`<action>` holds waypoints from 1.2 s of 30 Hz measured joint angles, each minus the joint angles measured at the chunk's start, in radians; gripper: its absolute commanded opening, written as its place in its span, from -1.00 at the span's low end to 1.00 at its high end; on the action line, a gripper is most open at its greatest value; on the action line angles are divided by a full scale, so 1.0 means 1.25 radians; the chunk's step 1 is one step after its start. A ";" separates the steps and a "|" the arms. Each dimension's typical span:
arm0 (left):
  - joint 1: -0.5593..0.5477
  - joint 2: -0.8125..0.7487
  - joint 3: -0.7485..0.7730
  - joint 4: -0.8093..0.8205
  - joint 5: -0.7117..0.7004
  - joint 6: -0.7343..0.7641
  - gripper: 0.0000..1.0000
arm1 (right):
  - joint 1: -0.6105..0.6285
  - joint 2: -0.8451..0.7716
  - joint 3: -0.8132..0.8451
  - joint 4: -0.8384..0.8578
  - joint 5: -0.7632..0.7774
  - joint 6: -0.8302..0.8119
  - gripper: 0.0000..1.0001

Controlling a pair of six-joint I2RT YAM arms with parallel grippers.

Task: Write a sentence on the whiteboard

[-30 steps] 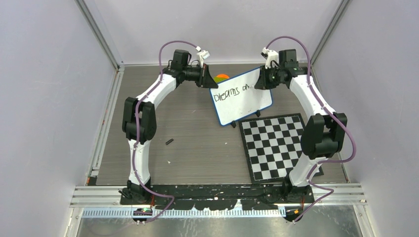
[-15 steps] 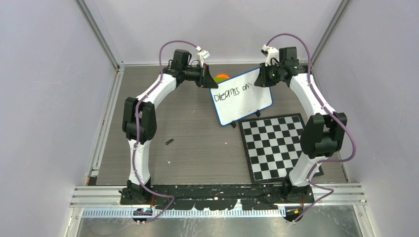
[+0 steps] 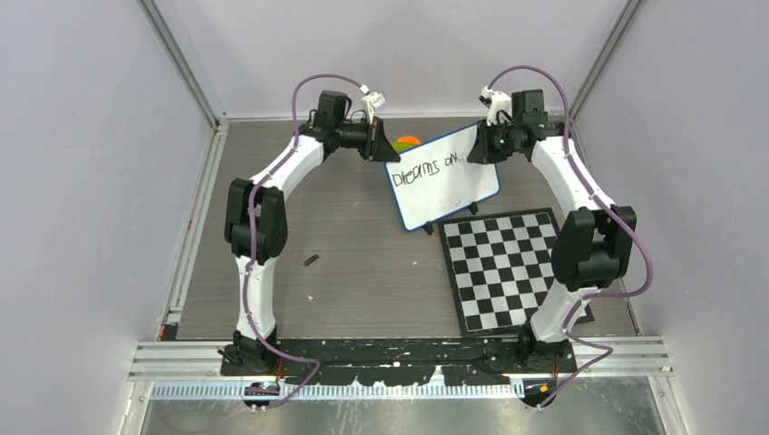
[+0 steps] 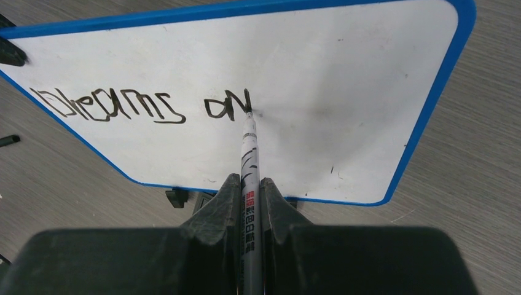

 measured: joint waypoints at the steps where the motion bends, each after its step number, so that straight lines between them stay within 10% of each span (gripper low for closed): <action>1: 0.000 0.000 0.000 0.000 -0.001 0.000 -1.00 | -0.001 0.000 -0.004 -0.002 0.000 -0.001 -0.99; 36: 0.000 0.000 0.000 0.000 0.001 0.000 -1.00 | -0.010 -0.009 0.004 -0.018 0.025 -0.005 -0.99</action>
